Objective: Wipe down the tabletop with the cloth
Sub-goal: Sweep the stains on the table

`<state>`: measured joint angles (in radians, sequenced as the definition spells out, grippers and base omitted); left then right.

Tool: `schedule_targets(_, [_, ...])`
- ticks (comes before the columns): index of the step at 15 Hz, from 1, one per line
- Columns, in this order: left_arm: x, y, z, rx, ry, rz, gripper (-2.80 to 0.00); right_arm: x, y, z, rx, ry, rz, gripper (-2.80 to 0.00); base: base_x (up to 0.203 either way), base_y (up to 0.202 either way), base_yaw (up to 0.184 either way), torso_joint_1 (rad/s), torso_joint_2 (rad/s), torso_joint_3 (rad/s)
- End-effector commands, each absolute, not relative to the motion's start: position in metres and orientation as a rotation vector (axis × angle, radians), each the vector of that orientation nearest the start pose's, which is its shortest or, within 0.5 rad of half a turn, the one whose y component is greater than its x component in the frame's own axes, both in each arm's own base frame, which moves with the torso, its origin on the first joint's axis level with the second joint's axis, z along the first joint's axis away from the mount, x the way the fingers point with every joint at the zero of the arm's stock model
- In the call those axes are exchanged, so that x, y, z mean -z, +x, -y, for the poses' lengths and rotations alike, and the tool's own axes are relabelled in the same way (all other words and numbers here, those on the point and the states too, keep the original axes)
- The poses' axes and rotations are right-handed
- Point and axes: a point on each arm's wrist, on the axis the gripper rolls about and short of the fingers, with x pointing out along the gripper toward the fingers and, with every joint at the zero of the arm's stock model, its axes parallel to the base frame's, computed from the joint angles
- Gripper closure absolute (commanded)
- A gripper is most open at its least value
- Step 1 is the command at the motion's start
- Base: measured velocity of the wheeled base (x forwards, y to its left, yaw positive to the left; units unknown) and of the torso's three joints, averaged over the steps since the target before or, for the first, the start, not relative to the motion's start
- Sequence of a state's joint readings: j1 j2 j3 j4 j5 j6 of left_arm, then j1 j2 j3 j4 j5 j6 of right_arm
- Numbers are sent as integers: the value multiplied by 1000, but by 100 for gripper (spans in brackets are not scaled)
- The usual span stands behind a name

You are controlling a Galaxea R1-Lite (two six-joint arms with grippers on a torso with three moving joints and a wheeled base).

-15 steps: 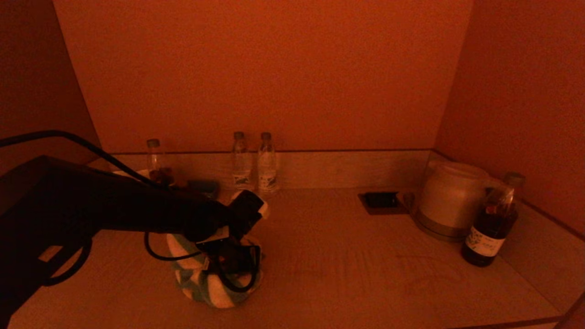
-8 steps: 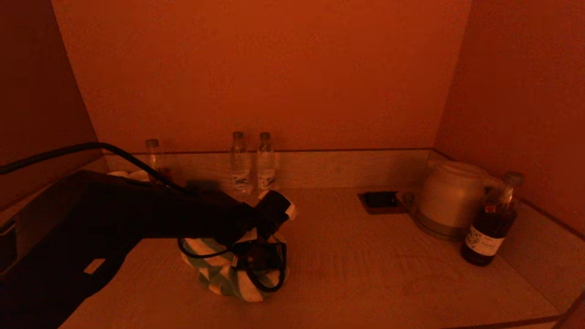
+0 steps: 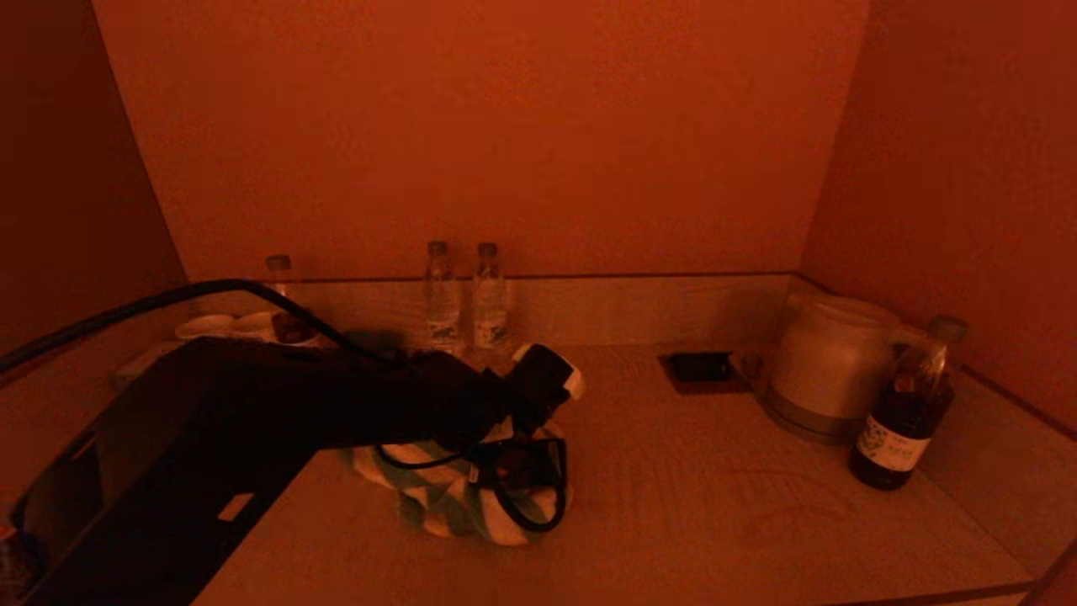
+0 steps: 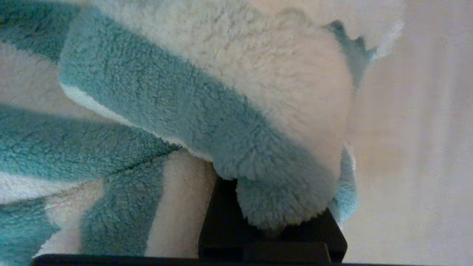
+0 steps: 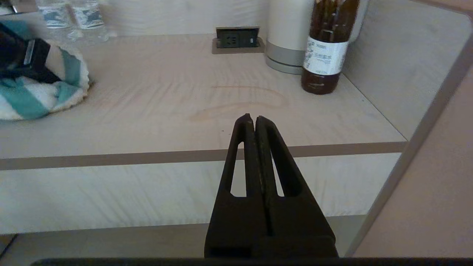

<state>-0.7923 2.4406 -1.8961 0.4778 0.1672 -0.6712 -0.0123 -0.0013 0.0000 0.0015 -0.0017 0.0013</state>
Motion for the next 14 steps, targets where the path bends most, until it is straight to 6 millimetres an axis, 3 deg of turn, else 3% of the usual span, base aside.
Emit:
schedule_targets(1, [-77, 334, 338, 233, -126, -1043, 0, -75, -23, 0, 14, 2, -2, 0, 0, 0, 0, 0, 0, 0])
schedule_targets(3, [-77, 334, 338, 234, -125, -1042, 0, -75, -23, 0, 14, 2, -2, 0, 0, 0, 0, 0, 0, 0])
schedule_targets(5, [-75, 330, 355, 293, -130, -995, 0, -75, -23, 0, 14, 2, -2, 0, 0, 0, 0, 0, 0, 0])
schedule_targets(14, [-72, 323, 366, 345, -87, -976, 0, -75, -23, 0, 14, 2, -2, 0, 0, 0, 0, 0, 0, 0])
